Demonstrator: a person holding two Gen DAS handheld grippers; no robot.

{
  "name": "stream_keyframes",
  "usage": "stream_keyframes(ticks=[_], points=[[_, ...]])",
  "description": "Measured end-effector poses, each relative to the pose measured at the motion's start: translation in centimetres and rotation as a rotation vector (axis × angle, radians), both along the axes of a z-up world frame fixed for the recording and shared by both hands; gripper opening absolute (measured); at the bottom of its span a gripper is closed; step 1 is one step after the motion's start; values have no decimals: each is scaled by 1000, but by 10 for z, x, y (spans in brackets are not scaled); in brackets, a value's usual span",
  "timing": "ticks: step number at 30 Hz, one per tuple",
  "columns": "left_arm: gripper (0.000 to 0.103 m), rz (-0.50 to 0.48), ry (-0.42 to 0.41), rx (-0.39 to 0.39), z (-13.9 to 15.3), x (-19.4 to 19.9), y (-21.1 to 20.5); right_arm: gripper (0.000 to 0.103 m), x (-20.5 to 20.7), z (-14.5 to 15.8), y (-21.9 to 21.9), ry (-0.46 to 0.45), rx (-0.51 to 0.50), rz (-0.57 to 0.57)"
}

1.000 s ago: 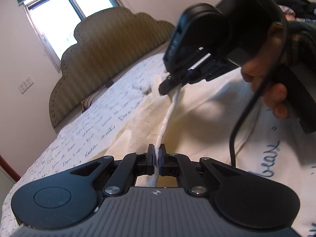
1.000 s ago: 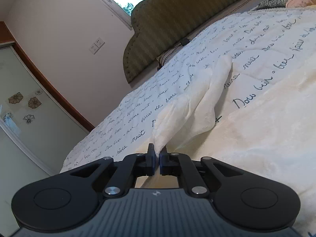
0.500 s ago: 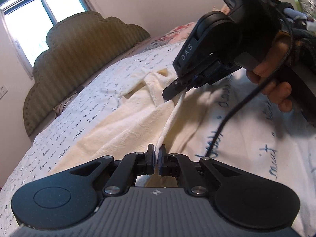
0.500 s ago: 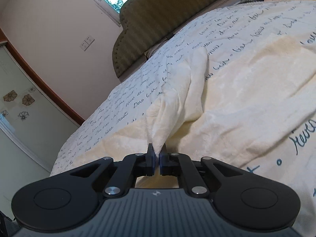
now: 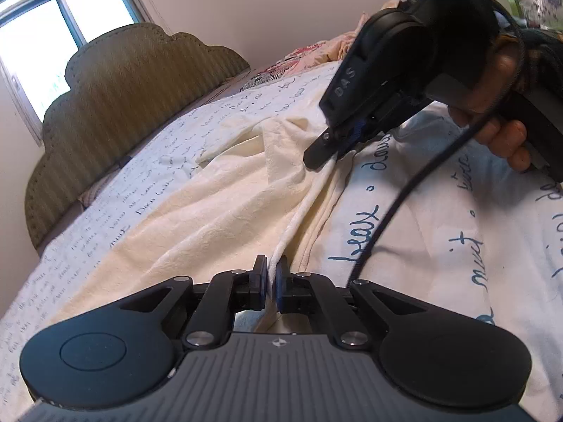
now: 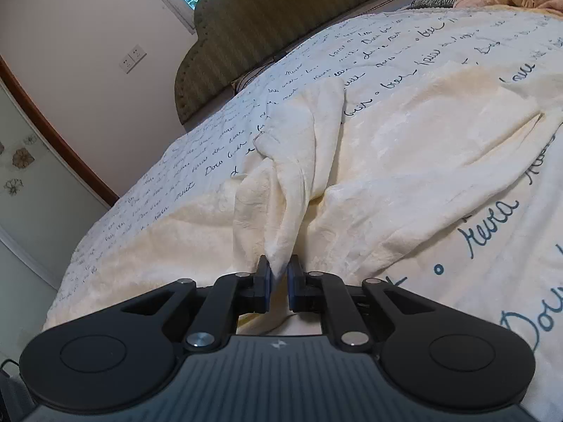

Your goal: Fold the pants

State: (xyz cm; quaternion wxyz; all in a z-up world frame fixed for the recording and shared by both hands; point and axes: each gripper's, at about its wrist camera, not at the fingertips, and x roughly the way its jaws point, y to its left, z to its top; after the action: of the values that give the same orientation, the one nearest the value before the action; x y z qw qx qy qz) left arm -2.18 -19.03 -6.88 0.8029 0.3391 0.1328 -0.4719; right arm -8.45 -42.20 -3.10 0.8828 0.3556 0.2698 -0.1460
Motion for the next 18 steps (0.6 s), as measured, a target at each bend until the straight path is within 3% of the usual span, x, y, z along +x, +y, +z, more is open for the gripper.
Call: stream_keyframes(ticks=[3,7,9,11,14,18], points=[[9,0,48,-37,0,9,4,16,2,19,3,8,-86,-23],[9,1,116,-77,1,20,8,18,33,53,8,54,-365,-48],[9,0,150,-94,3,29,11,30,64,66,11,105,-537,9],[9,1,174,-106,3,34,13,60,101,68,16,200,-695,85],[10,3,209,-122,3,42,14,63,146,57,24,320,-832,217],[12,8,275,-150,3,52,16,62,183,36,31,437,-886,339]])
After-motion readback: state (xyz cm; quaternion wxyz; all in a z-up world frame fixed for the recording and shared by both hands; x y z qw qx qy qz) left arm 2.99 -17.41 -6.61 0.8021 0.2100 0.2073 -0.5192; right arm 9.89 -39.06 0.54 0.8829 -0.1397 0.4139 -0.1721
